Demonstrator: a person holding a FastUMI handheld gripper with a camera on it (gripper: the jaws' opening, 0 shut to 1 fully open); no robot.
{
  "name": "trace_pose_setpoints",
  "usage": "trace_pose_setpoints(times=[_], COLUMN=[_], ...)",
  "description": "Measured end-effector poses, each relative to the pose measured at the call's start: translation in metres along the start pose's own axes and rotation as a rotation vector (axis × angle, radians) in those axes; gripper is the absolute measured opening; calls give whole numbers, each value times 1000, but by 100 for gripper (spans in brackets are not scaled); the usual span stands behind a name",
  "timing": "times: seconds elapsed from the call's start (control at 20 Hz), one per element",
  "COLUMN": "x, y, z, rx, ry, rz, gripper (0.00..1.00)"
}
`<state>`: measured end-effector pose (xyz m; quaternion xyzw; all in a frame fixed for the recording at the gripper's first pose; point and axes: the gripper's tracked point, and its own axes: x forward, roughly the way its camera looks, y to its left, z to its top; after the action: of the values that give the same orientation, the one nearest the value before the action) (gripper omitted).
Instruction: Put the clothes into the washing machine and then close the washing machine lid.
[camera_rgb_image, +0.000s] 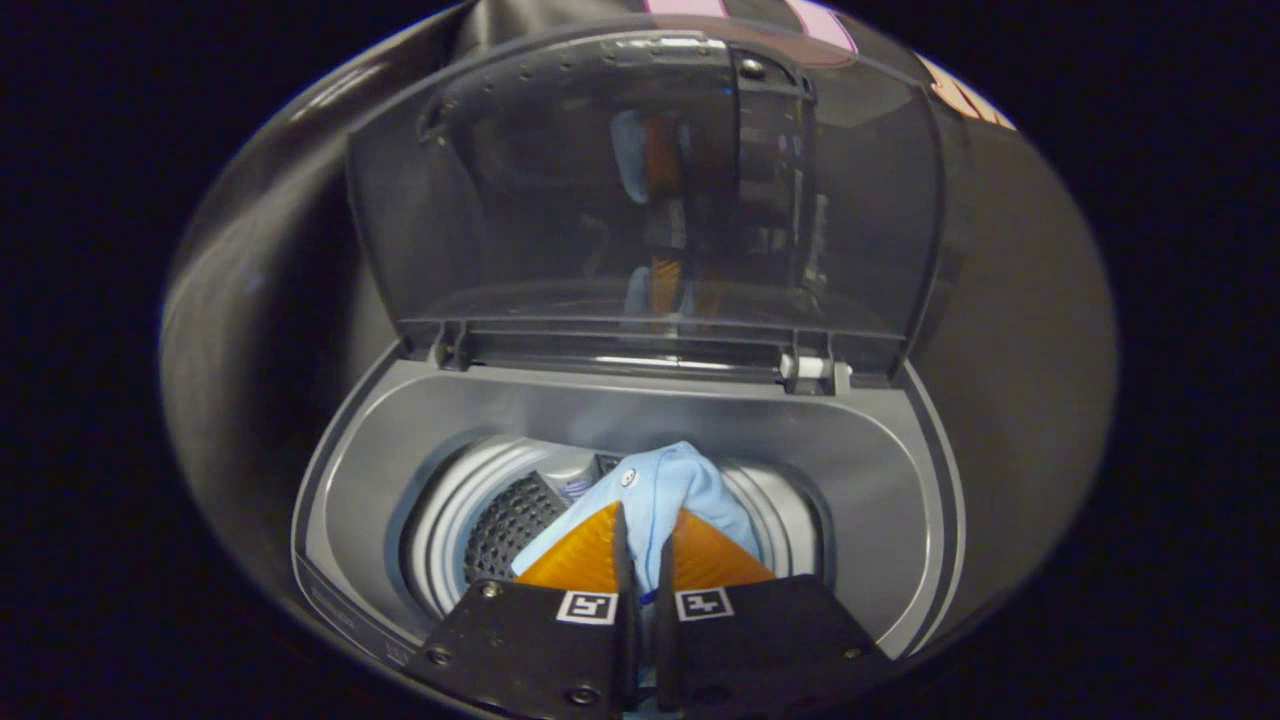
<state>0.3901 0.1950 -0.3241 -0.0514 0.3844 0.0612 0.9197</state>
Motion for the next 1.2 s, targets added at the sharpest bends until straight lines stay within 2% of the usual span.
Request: trace_pose_setpoints(times=[0.1, 0.3, 0.35, 0.45, 0.6, 0.7, 0.75, 0.85, 1.0, 1.2], x=[3, -2, -3, -16, -43, -62, -69, -91, -120, -157], y=[-2, 0, 1, 4, 9, 10, 12, 18, 21, 23], z=[0, -2, 2, 8, 20, 27, 31, 41, 56, 90], rx=[16, 6, 13, 29, 26, 7, 3, 7, -3, -30], ry=[4, 10, -7, -18, -34, -51, -60, -77, -100, -153], rz=[-2, 7, 7, 19, 32, 35, 36, 56, 63, 57], gripper=[10, 24, 37, 48, 57, 71, 82, 90, 98, 98])
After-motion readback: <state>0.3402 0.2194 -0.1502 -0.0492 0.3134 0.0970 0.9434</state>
